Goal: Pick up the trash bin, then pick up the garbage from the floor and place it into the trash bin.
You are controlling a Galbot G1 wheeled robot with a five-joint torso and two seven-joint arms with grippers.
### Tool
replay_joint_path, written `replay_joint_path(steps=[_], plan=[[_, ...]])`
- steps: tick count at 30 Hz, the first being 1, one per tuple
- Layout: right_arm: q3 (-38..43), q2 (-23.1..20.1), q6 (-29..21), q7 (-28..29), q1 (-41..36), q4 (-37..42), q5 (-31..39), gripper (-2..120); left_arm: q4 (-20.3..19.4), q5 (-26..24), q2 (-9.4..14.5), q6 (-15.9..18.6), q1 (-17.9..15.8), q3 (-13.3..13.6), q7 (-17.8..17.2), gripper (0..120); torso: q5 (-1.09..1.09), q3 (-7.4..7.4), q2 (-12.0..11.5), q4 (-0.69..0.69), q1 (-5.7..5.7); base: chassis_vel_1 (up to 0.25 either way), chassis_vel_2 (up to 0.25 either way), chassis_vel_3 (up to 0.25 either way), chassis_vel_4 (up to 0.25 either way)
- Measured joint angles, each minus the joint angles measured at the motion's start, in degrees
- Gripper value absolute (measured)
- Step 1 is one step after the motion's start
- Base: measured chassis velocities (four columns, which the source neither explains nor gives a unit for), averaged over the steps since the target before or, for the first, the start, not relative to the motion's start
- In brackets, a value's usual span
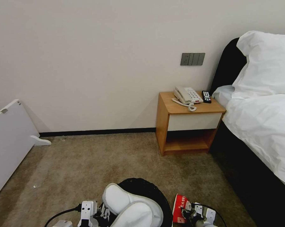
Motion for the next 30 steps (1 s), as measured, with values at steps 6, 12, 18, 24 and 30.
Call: replay_joint_path(steps=[6, 12, 18, 24, 30], plan=[[0.1, -0.4, 0.1, 0.2, -0.4, 0.2, -0.3, 1, 0.0, 0.0, 0.0, 0.0, 0.0, 0.2, 0.0, 4, 0.00, 0.00, 0.0, 0.01, 0.00, 0.000, 0.000, 0.000, 0.000], [2.3, -1.3, 4.5, -2.0, -2.4, 1.9, -2.2, 0, 0.0, -0.8, 1.0, 0.2, -0.8, 0.4, -0.1, 4, 0.02, 0.00, 0.0, -0.01, 0.00, 0.000, 0.000, 0.000, 0.000], [7.8, -2.5, 20.6, -19.9, -5.6, 3.5, -4.6, 0, 0.8, -2.6, 2.4, 0.7, -2.9, 1.3, -0.4, 4, -0.01, 0.00, 0.0, -0.03, 0.00, 0.000, 0.000, 0.000, 0.000], [10.9, -3.4, 38.9, -50.6, -5.2, 5.5, -5.7, 0, 1.9, -3.6, 3.7, 0.8, -4.4, 2.5, -0.4, 4, 0.01, -0.01, 0.0, 0.00, 0.00, 0.000, 0.000, 0.000, 0.000], [8.1, -5.7, 44.3, -66.4, -1.4, 11.1, -1.4, 0, 2.0, -4.2, 4.5, 0.8, -4.6, 2.7, -0.4, 4, 0.01, 0.00, 0.0, 0.01, 0.00, 0.000, 0.000, 0.000, 0.000]])
